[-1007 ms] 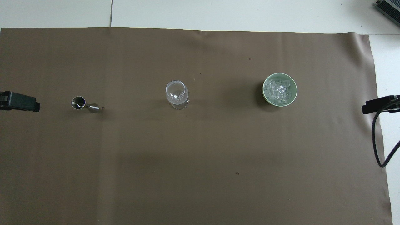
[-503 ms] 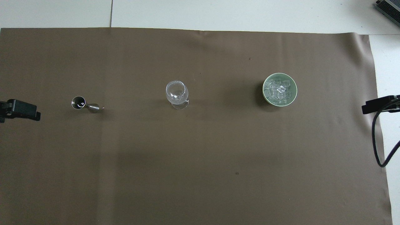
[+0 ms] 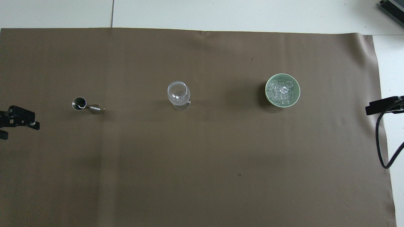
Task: Pour wine and add ice with both arms
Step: 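Open the left gripper and move it toward the silver bottle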
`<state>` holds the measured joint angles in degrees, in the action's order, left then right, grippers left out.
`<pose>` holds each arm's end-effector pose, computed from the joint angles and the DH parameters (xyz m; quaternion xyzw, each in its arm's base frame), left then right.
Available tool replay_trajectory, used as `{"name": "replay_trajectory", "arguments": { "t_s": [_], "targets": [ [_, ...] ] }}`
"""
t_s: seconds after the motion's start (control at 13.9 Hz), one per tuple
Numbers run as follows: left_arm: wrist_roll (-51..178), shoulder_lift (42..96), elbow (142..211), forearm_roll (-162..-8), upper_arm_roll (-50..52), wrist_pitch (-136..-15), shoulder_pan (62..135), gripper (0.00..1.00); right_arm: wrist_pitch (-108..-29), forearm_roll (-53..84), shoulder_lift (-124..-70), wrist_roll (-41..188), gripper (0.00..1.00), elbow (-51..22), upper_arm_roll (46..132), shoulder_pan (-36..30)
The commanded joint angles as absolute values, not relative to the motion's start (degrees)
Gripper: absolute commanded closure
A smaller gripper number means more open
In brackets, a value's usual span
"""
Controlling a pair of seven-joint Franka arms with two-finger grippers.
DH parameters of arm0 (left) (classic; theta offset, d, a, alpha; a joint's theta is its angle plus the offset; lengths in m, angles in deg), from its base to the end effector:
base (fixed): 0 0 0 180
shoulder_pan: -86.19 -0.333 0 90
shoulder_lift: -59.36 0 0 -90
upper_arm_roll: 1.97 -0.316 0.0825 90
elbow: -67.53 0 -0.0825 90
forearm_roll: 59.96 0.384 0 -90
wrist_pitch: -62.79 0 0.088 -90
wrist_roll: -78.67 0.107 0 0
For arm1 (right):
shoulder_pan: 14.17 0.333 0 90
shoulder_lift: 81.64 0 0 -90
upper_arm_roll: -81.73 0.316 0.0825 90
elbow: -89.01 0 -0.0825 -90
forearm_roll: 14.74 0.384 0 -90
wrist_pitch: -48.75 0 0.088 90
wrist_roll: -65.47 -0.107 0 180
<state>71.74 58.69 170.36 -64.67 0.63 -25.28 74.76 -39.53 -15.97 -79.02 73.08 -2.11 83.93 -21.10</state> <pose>0.5261 0.0725 0.5249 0.9818 0.1396 -0.1219 0.0427 0.5353 -0.0461 0.6376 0.9996 0.0248 -0.0032 0.0113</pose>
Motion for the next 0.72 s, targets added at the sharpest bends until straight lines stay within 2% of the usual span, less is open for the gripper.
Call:
{"name": "replay_trajectory", "arguments": {
  "t_s": [0.0,0.65],
  "targets": [
    [62.45,58.40,172.47,-67.77,0.93,-26.94,73.62,0.00,-39.31,-15.01,-78.04,72.33,0.00,-3.10,84.10,-21.46],
    [46.69,68.14,171.95,-81.38,0.93,-27.12,66.51,0.00,-39.31,-15.01,-78.04,72.33,0.00,-3.10,84.10,-21.37]
  ]
}}
